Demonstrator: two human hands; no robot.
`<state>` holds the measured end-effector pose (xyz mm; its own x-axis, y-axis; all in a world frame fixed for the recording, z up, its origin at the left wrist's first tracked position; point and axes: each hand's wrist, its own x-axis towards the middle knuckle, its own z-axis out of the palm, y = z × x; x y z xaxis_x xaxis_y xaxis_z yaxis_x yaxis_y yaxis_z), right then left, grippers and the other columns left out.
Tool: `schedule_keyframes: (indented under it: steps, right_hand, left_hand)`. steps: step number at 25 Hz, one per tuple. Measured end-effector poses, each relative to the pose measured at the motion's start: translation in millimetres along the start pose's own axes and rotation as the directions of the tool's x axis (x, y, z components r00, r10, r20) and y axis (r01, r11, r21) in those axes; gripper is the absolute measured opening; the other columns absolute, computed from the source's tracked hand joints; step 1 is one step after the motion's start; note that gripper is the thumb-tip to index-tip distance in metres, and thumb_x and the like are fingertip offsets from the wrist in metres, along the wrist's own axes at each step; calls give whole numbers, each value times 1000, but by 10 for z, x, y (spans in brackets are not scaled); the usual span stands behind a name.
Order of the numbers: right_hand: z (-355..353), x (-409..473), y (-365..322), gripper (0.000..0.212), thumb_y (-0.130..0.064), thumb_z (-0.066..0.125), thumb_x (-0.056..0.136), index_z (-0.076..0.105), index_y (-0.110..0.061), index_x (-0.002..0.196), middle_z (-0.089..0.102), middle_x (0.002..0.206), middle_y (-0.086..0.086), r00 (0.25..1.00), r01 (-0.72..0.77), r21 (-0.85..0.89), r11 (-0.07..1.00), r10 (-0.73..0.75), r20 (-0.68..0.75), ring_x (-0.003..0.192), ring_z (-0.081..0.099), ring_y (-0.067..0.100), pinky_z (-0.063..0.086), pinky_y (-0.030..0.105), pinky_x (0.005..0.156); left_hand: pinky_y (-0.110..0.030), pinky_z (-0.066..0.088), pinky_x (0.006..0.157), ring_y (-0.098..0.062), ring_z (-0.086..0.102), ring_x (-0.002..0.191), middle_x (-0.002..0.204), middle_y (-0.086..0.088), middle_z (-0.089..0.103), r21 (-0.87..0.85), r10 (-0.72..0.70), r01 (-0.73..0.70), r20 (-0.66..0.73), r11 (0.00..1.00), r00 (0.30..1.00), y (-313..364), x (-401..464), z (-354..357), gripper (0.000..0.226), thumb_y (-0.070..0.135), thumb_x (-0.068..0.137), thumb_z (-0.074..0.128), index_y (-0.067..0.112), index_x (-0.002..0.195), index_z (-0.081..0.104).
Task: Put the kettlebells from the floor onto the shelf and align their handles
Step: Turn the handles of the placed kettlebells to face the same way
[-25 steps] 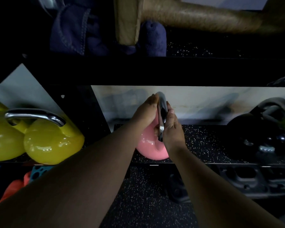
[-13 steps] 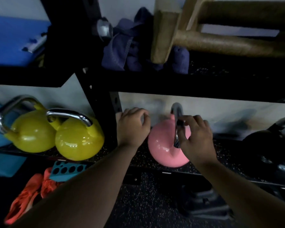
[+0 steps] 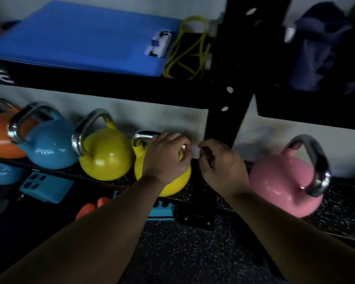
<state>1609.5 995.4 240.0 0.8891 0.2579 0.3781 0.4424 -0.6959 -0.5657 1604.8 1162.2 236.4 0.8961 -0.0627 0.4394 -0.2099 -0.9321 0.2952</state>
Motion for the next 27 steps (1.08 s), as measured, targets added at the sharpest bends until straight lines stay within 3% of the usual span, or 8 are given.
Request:
schedule_keyframes:
  steps: [5,8,10,15,18,21,23,27]
  right_hand:
    - [636,453,-315,36,-33,57,93,55,-16,124,59,118,12,992,-106,43,993,103,71,105,61,33,52,41,85]
    - [888,649,-302,58,-54,51,93,46,-17,138,53,134,15,919,-308,-10,951,301,255,123,51,34,45,42,98]
    - [973,694,-290,59,-63,46,91,54,-17,128,60,129,15,872,-402,-10,916,386,302,119,54,34,45,36,93]
    - [1108,386,-519,45,-60,45,92,58,-19,106,69,92,5,866,-500,171,849,483,132,88,65,27,46,30,68]
    - [1066,193,-570,34,-58,47,93,57,-27,102,60,71,-4,847,-531,353,771,466,256,66,61,18,45,30,54]
    - [1067,278,-591,26,-47,44,99,59,-35,117,63,82,-3,835,-545,594,592,450,317,63,61,4,49,20,58]
    - [1172,374,-672,30,-41,39,103,56,-37,126,64,87,-4,836,-525,660,537,470,283,53,57,-4,47,12,49]
    - [1428,482,-832,42,-36,27,106,45,-27,143,63,84,7,810,-521,748,412,514,281,57,56,12,45,21,45]
  left_hand:
    - [-49,46,92,-35,52,116,126,-6,58,-105,-313,308,-32,946,949,-776,-9,-156,33,39,93,56,21,120,63]
    - [-56,40,100,-46,42,132,152,-19,36,-261,-740,761,193,594,644,-893,-52,-17,75,64,93,43,17,151,31]
    - [-55,36,105,-47,38,138,160,-23,26,-350,-772,858,394,377,500,-825,-29,151,89,72,92,30,15,157,12]
    - [-41,35,107,-38,36,143,160,-17,33,-558,-626,714,390,423,675,-1022,146,278,70,59,101,23,17,157,22]
    - [-30,41,87,-29,51,128,141,-12,53,-626,-482,613,396,481,782,-1122,167,292,53,53,103,27,22,143,43]
    - [-29,42,82,-22,51,119,147,-7,49,-663,-483,598,382,450,788,-1027,164,362,54,56,102,26,31,150,34]
    - [-36,40,101,-27,43,137,158,-6,39,-647,-488,628,418,431,766,-1071,279,378,56,53,104,25,32,155,28]
    - [-39,27,120,-25,37,145,159,-8,39,-609,-410,698,566,377,716,-1198,604,402,57,52,104,25,25,154,34]
